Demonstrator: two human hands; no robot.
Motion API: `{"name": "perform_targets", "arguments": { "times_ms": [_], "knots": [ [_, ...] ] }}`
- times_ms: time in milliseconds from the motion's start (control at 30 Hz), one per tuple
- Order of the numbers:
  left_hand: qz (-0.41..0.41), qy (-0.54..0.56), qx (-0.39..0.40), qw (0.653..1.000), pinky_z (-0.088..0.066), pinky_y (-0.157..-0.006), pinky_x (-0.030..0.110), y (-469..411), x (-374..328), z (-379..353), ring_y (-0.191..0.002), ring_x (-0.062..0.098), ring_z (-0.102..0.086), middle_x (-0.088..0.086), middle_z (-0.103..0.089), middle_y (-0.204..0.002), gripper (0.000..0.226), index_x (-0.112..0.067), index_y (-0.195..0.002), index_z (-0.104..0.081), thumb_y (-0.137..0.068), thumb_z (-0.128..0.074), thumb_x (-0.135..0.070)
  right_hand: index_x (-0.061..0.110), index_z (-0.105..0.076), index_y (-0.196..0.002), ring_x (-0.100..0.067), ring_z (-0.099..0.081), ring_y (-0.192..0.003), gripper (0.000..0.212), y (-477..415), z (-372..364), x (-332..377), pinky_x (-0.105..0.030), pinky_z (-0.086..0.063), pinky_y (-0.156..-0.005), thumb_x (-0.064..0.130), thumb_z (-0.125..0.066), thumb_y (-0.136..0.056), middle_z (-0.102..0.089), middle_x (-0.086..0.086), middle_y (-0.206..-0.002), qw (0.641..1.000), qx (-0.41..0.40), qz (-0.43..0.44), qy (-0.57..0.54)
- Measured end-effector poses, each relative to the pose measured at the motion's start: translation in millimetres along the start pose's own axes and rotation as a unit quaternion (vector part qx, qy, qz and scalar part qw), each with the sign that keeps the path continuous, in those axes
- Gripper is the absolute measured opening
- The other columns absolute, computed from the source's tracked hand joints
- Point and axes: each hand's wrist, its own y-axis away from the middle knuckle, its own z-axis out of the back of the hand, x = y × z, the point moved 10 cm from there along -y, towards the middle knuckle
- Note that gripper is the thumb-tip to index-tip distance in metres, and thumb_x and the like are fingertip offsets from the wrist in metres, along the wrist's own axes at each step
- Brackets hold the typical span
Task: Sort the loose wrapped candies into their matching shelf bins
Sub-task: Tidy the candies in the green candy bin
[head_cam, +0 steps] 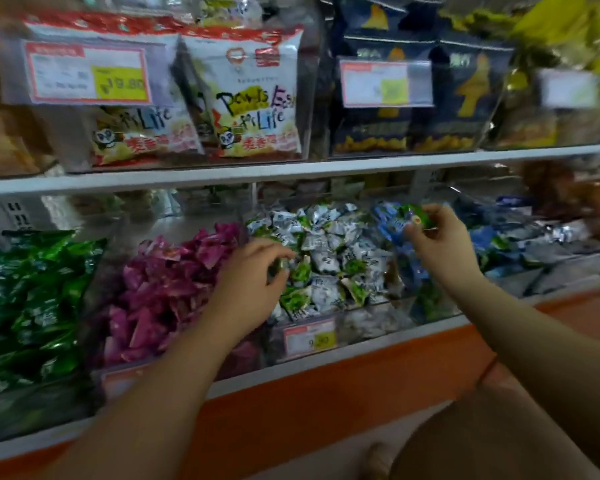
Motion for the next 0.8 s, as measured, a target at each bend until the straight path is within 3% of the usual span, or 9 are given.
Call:
{"name": "perform_targets", "arguments": {
  "times_ms": [133, 267, 333, 433, 533, 600, 667, 800],
  "knots": [
    [-0.002, -0.021, -0.012, 1.000, -0.032, -0.103, 0.029, -12.2, -4.1, -9.0, -0.121, 0.015, -0.042, -0.005, -0.049, -0.124, 0.021, -0.024, -0.113, -0.062, -0.095, -0.054, -0.021, 0.007, -0.047, -0.125, -0.023, -0.052, -0.079, 0.030, -30.5, 36.3, -33.2, -0.036, -0.042, -0.068, 0.020, -0.051, -0.097, -0.062, -0.014, -0.105, 0.994, -0.096, -0.050, 0.028],
    [0.001, -0.029, -0.028, 0.999, -0.031, -0.106, 0.034, -15.9, -7.8, -7.8, -0.123, 0.016, -0.039, -0.005, -0.048, -0.126, 0.021, -0.023, -0.114, -0.063, -0.095, -0.053, -0.021, 0.011, -0.038, -0.142, -0.034, -0.056, -0.104, 0.046, -55.5, 23.5, -46.4, -0.040, -0.045, -0.079, 0.011, -0.049, -0.098, -0.051, -0.016, -0.136, 0.990, -0.009, -0.082, 0.115],
    [0.000, -0.025, -0.029, 0.999, -0.030, -0.107, 0.035, -14.9, -7.3, -6.3, -0.124, 0.014, -0.039, -0.005, -0.048, -0.127, 0.022, -0.023, -0.115, -0.062, -0.095, -0.053, -0.021, 0.010, -0.038, -0.143, -0.036, -0.054, -0.112, 0.047, -57.1, 16.6, -41.3, -0.040, -0.045, -0.084, 0.006, -0.048, -0.097, -0.046, -0.015, -0.142, 0.986, 0.025, -0.074, 0.150],
    [-0.005, -0.016, -0.033, 0.999, -0.030, -0.107, 0.031, -10.5, -3.9, -0.9, -0.124, 0.012, -0.039, -0.007, -0.048, -0.127, 0.022, -0.024, -0.114, -0.063, -0.095, -0.054, -0.020, 0.010, -0.047, -0.137, -0.035, -0.056, -0.112, 0.039, -47.8, 3.6, -19.9, -0.041, -0.048, -0.092, 0.008, -0.048, -0.098, -0.050, -0.011, -0.140, 0.987, 0.051, -0.024, 0.153],
    [0.000, -0.019, -0.037, 0.999, -0.032, -0.105, 0.030, -4.2, 4.3, 9.0, -0.122, 0.012, -0.040, -0.007, -0.048, -0.126, 0.022, -0.026, -0.113, -0.063, -0.094, -0.055, -0.019, 0.011, -0.055, -0.128, -0.030, -0.060, -0.105, 0.032, -28.6, -17.9, 13.5, -0.039, -0.050, -0.088, 0.013, -0.051, -0.096, -0.057, -0.009, -0.132, 0.986, 0.075, 0.033, 0.145],
    [-0.002, -0.025, -0.045, 0.999, -0.035, -0.106, 0.036, 2.4, 10.1, 21.5, -0.121, 0.014, -0.042, -0.007, -0.049, -0.124, 0.022, -0.025, -0.112, -0.064, -0.093, -0.055, -0.018, 0.012, -0.060, -0.122, -0.017, -0.061, -0.091, 0.028, -14.4, -37.8, 41.1, -0.029, -0.047, -0.080, 0.015, -0.052, -0.096, -0.063, -0.005, -0.121, 0.984, 0.094, 0.072, 0.131],
    [-0.002, -0.032, -0.062, 0.998, -0.034, -0.105, 0.032, 13.5, 19.8, 40.6, -0.120, 0.016, -0.044, -0.006, -0.051, -0.121, 0.021, -0.024, -0.111, -0.065, -0.093, -0.056, -0.017, 0.014, -0.062, -0.117, -0.006, -0.055, -0.072, 0.024, 3.4, -63.7, 72.5, -0.024, -0.044, -0.072, 0.017, -0.052, -0.096, -0.066, -0.003, -0.110, 0.978, 0.124, 0.113, 0.128],
    [0.037, -0.070, -0.091, 0.993, -0.029, -0.105, 0.028, 48.9, 57.9, 90.9, -0.122, 0.011, -0.041, -0.011, -0.050, -0.121, 0.021, -0.026, -0.112, -0.063, -0.094, -0.054, -0.021, 0.016, -0.066, -0.110, -0.018, -0.062, -0.091, 0.021, 41.5, -124.6, 135.2, -0.029, -0.049, -0.079, 0.018, -0.052, -0.095, -0.069, -0.003, -0.103, 0.957, 0.194, 0.183, 0.111]
  ]
}}
